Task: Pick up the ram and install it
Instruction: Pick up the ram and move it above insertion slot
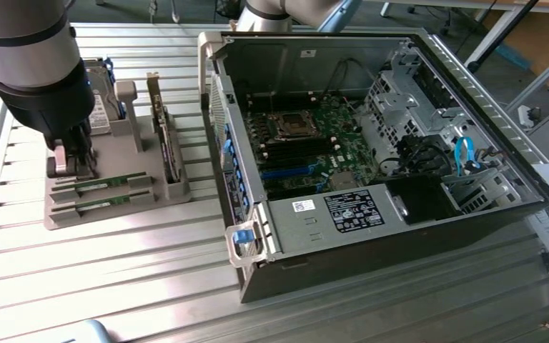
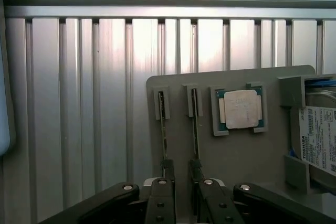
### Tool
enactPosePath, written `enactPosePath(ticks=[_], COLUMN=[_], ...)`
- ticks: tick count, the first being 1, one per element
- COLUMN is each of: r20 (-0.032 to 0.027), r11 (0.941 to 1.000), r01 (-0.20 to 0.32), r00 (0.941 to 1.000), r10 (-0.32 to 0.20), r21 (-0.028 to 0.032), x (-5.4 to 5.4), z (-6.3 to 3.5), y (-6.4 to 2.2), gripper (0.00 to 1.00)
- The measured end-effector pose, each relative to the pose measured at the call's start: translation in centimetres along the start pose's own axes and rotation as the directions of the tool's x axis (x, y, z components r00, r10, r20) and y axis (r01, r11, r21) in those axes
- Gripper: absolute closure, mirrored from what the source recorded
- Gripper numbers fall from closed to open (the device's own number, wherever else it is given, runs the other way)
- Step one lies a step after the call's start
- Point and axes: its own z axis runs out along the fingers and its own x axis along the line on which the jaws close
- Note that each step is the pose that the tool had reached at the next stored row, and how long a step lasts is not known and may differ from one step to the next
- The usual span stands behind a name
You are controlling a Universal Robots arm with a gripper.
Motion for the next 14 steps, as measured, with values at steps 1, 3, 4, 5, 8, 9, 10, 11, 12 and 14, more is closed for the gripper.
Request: enactPosePath(ticks=[1, 3, 4, 5, 8, 9, 10, 11, 12, 14], r20=[0.0, 0.0, 0.0, 0.0001, 0.0, 0.0, 0.0, 0.0, 0.0, -0.0002], r11=[1.0, 1.0, 1.0, 1.0, 1.0, 1.0, 1.0, 1.0, 1.0, 1.0], r01=[0.0, 0.0, 0.0, 0.0, 0.0, 0.0, 0.0, 0.0, 0.0, 0.0], r00=[1.0, 1.0, 1.0, 1.0, 1.0, 1.0, 1.0, 1.0, 1.0, 1.0], r10=[0.0, 0.0, 0.0, 0.0, 0.0, 0.0, 0.0, 0.0, 0.0, 0.0], r21=[0.0, 0.0, 0.0, 0.0001, 0.0001, 0.0, 0.0, 0.0, 0.0, -0.0002], x=[0.0, 0.1, 0.1, 0.1, 0.2, 0.2, 0.2, 0.2, 0.2, 0.2], z=[0.09, 0.32, 0.41, 0.51, 0.81, 0.9, 1.03, 1.22, 1.29, 1.31], y=[0.0, -0.01, -0.01, -0.02, -0.02, -0.03, -0.03, -0.04, -0.04, -0.03], gripper=[0.75, 0.75, 0.75, 0.75, 0.75, 0.75, 0.75, 0.75, 0.75, 0.75])
